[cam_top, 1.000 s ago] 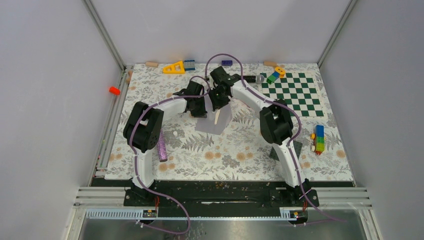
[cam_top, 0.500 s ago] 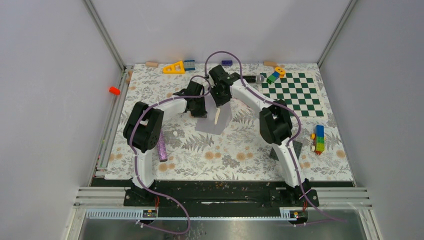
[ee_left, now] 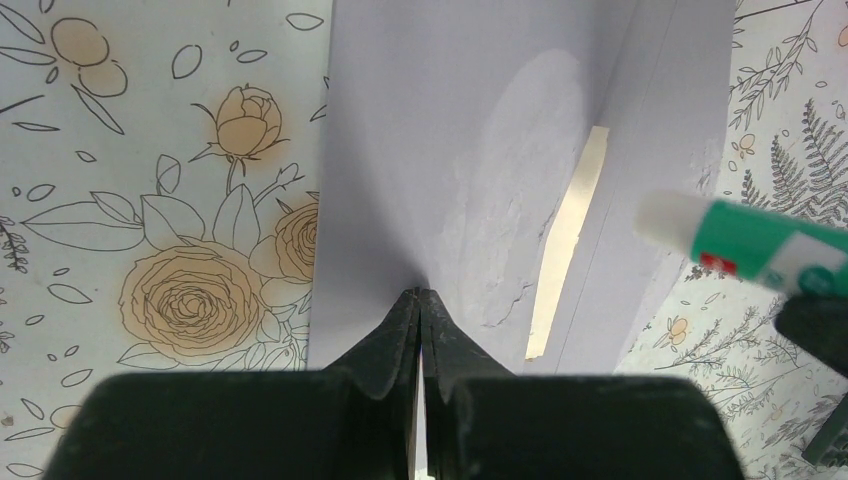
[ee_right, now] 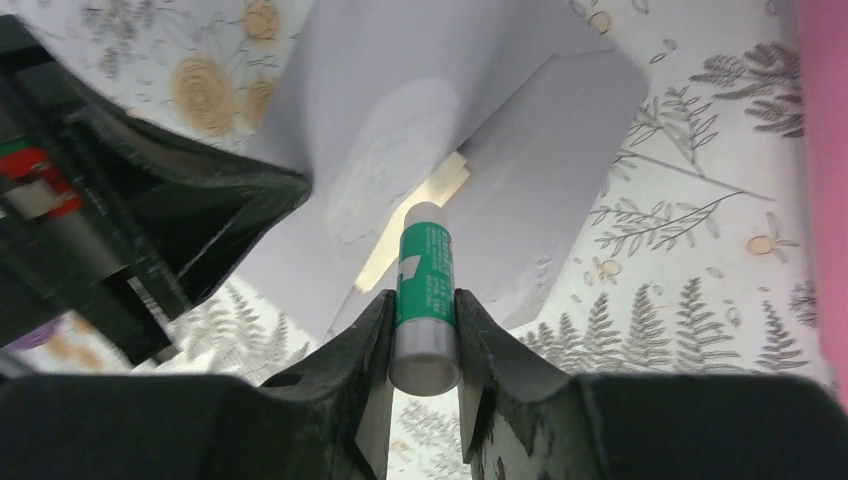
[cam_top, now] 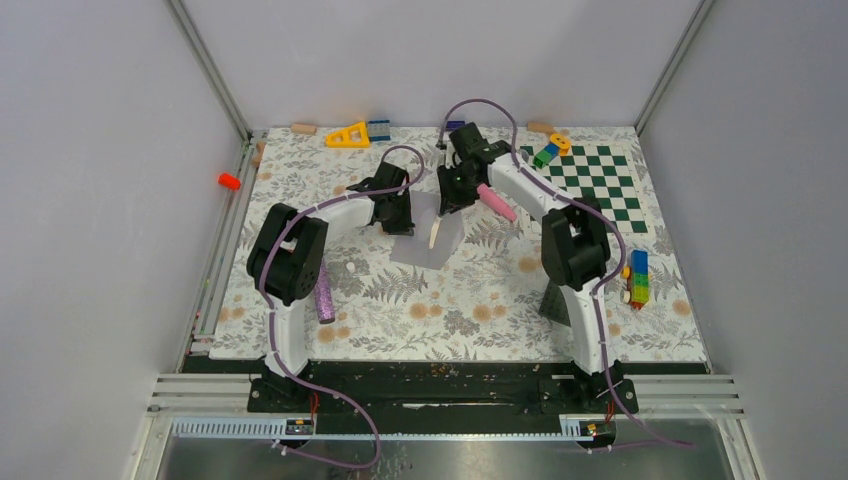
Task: Place the letter into the envelope and seal it
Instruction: Paint the envelope at the center of the board.
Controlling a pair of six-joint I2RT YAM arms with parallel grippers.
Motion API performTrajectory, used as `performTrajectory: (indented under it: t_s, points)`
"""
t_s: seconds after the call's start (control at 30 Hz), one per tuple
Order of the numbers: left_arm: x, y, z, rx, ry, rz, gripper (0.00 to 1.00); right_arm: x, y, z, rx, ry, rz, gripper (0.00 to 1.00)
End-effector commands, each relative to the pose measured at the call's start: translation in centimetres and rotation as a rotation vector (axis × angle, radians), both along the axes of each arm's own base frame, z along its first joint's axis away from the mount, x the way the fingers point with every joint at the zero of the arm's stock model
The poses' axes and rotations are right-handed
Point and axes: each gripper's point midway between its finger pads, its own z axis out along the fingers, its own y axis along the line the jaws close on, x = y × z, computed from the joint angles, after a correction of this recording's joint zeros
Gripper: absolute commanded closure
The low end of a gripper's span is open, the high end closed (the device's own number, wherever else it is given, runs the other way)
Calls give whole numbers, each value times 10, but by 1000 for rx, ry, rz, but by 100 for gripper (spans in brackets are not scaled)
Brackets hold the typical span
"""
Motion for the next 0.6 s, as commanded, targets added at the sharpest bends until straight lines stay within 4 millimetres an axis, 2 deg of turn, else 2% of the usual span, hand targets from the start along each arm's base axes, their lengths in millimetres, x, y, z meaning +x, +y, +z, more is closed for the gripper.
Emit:
performTrajectory:
  t_s: [0.0,0.17,0.3,0.57]
  points:
    - [-29,15,-30,96,100,-18,100,-15,31,41,227,44,1,100]
    - [-29,15,-30,95,100,-19,100,-24,50,19,245,113,24,100]
    - [-29,15,-30,97,100,-19,100,-25,57,5,217,129,30,100]
    - [-29,15,-30,95,100,-21,100,-20,42,-23,100,121,13,100]
